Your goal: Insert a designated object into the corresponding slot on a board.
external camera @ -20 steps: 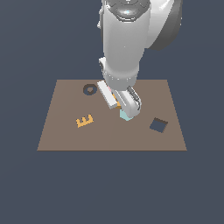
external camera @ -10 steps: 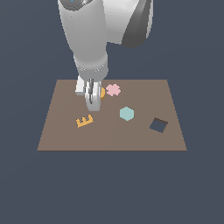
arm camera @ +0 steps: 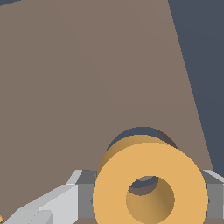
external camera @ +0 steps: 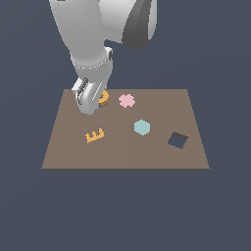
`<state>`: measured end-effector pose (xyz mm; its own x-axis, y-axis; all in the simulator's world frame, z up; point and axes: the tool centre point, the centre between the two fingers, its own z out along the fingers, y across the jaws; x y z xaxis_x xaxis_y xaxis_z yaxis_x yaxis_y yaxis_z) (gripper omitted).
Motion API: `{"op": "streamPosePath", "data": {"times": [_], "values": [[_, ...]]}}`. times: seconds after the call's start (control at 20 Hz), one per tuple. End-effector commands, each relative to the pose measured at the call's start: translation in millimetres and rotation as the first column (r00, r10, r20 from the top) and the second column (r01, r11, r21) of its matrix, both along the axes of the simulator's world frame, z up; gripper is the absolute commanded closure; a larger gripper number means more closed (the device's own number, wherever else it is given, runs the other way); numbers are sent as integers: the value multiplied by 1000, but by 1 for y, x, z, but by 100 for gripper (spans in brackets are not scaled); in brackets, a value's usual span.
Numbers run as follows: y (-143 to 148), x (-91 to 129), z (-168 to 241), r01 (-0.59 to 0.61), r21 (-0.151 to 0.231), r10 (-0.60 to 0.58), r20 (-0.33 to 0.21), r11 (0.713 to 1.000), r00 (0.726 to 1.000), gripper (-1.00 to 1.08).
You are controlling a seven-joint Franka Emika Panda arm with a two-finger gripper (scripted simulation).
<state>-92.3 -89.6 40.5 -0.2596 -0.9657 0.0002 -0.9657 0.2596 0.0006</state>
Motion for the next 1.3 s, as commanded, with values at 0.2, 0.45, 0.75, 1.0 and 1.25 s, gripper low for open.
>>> {"op": "streamPosePath", "data": {"times": [0.2, 0.45, 0.75, 1.0, 1.25], "values": [[-4, -5, 0, 37, 0, -37, 0, 999, 999, 108], [-3, -5, 0, 31, 0, -31, 0, 1000, 1000, 108], [-2, -5, -10, 28, 1, -28, 0, 1000, 1000, 108], [-2, -5, -10, 28, 1, -28, 0, 1000, 1000, -92], [-2, -5, -10, 28, 1, -28, 0, 1000, 1000, -92]]}}
